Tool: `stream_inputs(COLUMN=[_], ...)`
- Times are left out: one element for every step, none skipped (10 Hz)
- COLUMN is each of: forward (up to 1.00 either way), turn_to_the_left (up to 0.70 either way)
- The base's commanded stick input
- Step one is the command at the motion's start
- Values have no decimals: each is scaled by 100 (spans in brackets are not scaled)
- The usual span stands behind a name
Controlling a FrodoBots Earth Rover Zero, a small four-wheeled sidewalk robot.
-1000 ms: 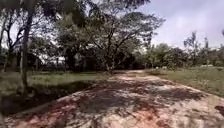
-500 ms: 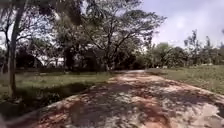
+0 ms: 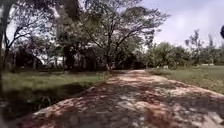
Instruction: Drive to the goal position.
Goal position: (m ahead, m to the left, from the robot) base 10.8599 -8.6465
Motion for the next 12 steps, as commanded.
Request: stream_inputs(forward=[70, 70, 70, 70, 70, 70, 70, 70, 70, 70, 70, 70], turn_to_the_left=[-35, -35, -28, -12, 0, 0, 0, 0, 0, 0, 0, 0])
